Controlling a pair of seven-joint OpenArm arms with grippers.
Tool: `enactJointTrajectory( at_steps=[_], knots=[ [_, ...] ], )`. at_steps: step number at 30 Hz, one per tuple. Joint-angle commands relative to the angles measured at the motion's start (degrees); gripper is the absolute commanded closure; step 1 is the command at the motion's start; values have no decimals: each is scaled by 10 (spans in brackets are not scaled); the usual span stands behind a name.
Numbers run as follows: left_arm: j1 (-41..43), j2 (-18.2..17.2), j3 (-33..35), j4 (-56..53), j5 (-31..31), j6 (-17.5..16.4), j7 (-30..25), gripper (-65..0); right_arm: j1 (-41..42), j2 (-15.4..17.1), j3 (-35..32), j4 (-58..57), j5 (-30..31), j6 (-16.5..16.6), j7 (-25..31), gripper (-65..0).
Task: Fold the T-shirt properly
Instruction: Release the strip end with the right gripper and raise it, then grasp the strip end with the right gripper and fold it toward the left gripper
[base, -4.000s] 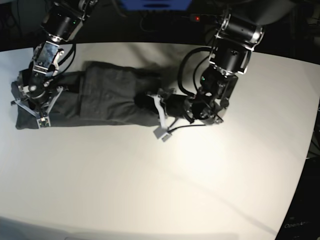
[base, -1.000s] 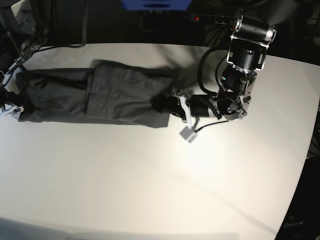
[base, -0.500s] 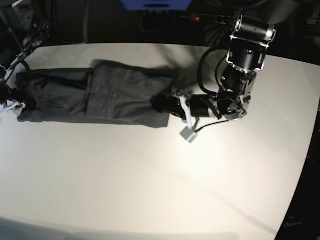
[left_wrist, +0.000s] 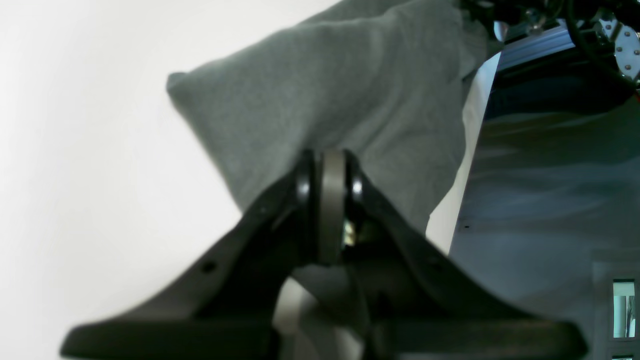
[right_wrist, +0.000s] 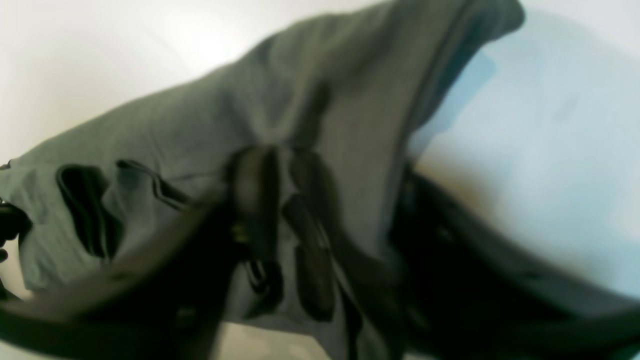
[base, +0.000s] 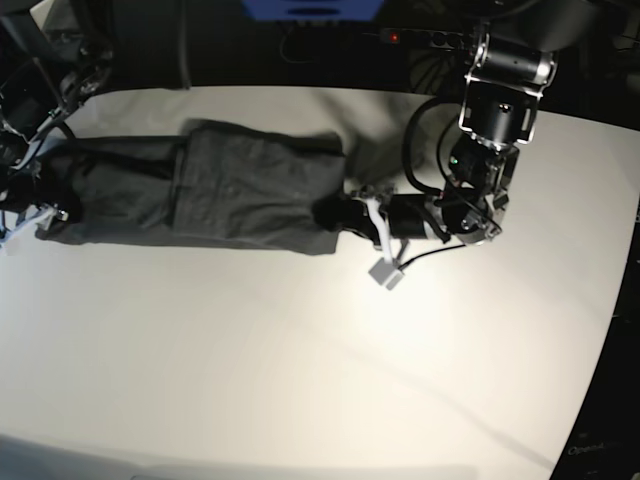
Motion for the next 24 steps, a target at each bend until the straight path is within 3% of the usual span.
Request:
enactJointTrajectory(
  at_steps=[1,5,12,17,24],
  knots=[
    [4,-19,-6,-14,52,52,22,-25,7,6,0,4,-3,2,-17,-197],
    [3,-19,-7,-14,52,52,22,-25,9,6,-1,4,-3,2,-17,-4],
    [-4,-18,-7,-14,52,52,22,-25,12,7,-55,33,-2,2,-17,-4],
    [-4,-16,-7,-14,52,52,22,-25,10,-5,-69,119,-3,2,-17,-3],
    [-4,-14,-7,-14,52,52,22,-25,8,-6,-88,140,-3,2,-17,-3]
  ],
)
